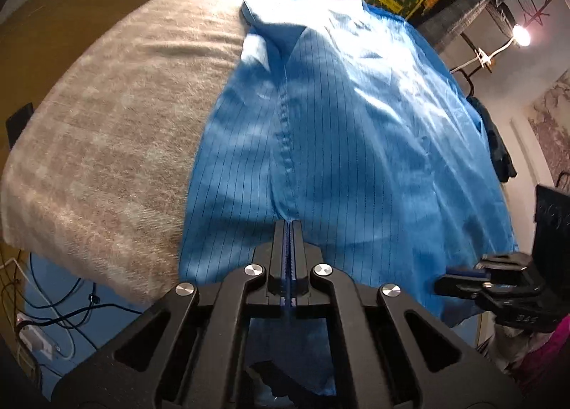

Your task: Fold large clothes

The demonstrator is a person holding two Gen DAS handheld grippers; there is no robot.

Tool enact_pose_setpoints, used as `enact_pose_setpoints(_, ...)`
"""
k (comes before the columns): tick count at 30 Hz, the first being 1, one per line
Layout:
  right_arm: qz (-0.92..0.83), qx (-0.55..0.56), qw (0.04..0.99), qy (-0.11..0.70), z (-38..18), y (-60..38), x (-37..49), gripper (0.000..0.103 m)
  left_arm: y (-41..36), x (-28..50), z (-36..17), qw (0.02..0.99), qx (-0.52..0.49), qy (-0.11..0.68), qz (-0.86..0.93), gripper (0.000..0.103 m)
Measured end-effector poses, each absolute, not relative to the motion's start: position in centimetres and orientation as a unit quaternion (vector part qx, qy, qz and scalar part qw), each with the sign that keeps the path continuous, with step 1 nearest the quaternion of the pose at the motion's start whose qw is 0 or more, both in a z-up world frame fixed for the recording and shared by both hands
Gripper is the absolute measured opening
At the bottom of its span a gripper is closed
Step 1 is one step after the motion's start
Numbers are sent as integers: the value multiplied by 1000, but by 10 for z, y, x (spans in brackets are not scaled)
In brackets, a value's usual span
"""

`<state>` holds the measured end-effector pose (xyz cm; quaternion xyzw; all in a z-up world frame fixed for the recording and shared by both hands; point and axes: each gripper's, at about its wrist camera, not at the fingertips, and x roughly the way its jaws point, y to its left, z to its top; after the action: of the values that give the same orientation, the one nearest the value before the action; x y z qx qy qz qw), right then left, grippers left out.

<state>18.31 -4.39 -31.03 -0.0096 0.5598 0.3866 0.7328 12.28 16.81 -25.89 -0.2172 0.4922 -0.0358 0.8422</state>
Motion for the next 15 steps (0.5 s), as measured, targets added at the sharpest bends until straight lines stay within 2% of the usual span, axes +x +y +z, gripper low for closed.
enact_pose_setpoints(4, 411, 12, 728, 549, -301, -33, 176, 0, 179, 99, -231, 868, -217, 448, -9, 0)
enact_pose_setpoints(7, 410, 7, 734, 541, -297, -29, 174, 0, 185, 98, -233, 871, -209, 445, 7, 0)
enact_pose_setpoints(15, 393, 9, 730, 560, -311, -31, 180, 0, 185, 124, -266, 854, -174, 489, 16, 0)
